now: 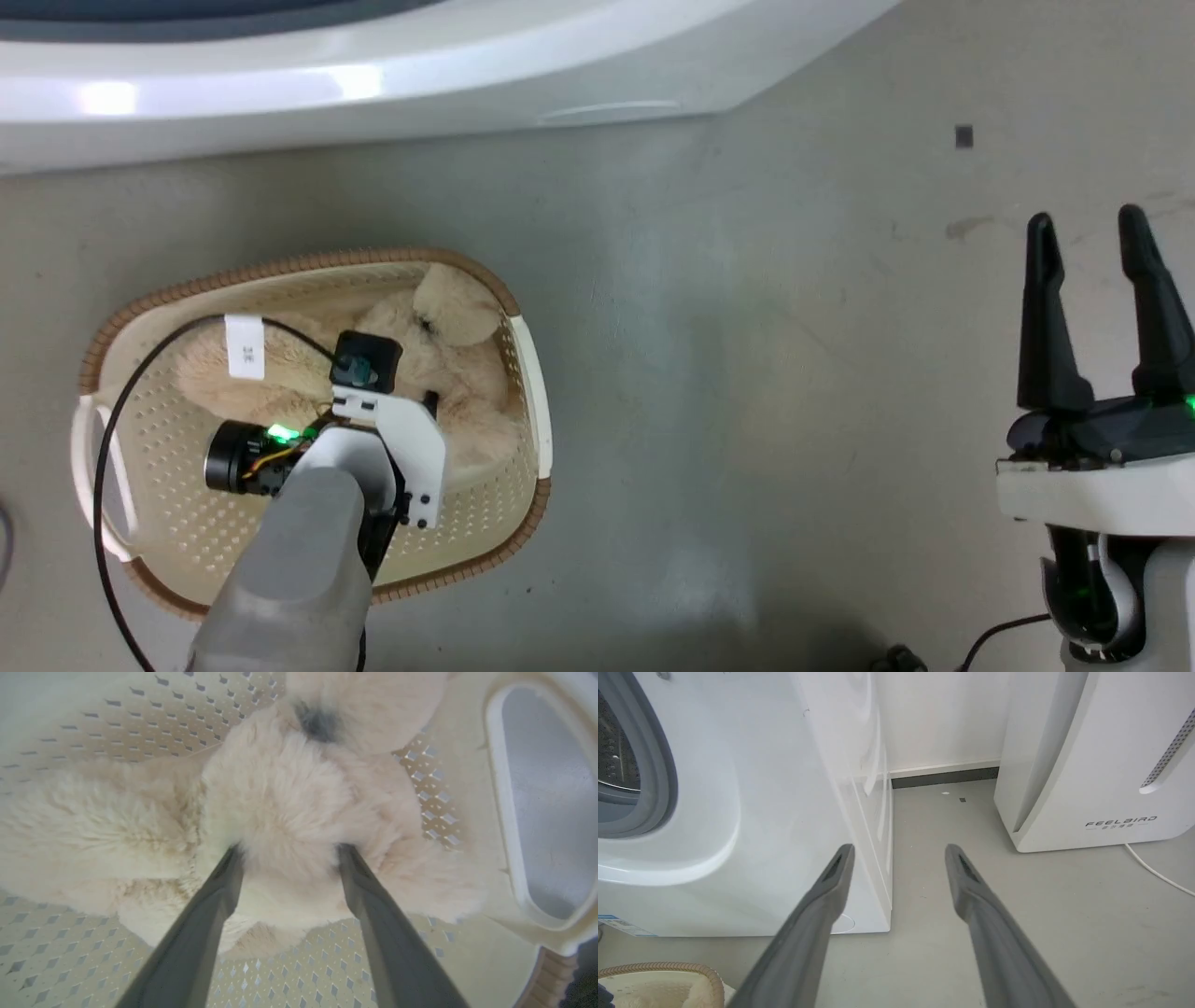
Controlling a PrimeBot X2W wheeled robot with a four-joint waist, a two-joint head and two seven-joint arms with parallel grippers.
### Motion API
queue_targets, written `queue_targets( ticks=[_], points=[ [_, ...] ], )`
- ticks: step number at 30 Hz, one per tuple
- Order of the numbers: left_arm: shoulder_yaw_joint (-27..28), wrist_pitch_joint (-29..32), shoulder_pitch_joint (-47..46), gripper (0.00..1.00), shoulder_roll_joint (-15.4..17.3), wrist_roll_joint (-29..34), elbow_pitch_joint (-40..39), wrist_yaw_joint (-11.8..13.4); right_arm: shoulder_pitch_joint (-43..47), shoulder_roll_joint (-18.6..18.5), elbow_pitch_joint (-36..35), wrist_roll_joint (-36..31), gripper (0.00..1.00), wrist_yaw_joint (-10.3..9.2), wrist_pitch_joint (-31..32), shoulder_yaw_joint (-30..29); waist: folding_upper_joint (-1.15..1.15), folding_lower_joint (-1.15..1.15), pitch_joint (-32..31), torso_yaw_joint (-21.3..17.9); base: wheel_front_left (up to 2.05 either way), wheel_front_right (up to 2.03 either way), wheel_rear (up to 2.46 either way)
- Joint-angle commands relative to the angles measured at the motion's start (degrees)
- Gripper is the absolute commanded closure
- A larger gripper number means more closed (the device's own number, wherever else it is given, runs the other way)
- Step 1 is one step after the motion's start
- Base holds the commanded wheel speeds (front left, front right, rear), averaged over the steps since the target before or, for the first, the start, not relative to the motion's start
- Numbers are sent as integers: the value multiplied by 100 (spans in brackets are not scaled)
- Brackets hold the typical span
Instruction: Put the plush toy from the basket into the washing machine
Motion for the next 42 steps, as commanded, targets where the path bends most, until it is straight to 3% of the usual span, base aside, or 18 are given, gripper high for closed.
queue_targets(
  ticks=[1,17,18,19,33,42],
  points=[
    [-69,47,-232,0,43,-57,202,6,-156,-1,-72,106,0,-3,-73,-24,0,-1,187,-23,0,0,0],
    [-337,92,-933,0,230,-257,1084,73,-387,-1,-135,367,0,-3,-252,10,0,-1,859,-179,0,0,0],
    [-367,68,-977,16,245,-258,1143,81,-414,-1,-140,393,0,-3,-263,-3,0,-1,885,-192,0,0,0],
    [-400,57,-1014,100,260,-260,1202,73,-439,-1,-142,415,0,-3,-275,-13,0,-1,907,-205,0,0,0],
    [-652,-157,-1270,100,299,-549,2027,-49,-585,-1,16,652,0,-4,-442,-115,0,-1,671,-283,0,0,0],
    [-750,-674,-911,100,123,-731,2261,-223,-312,-1,400,621,0,-4,-490,-215,0,-1,-347,-37,0,0,0]
  ],
)
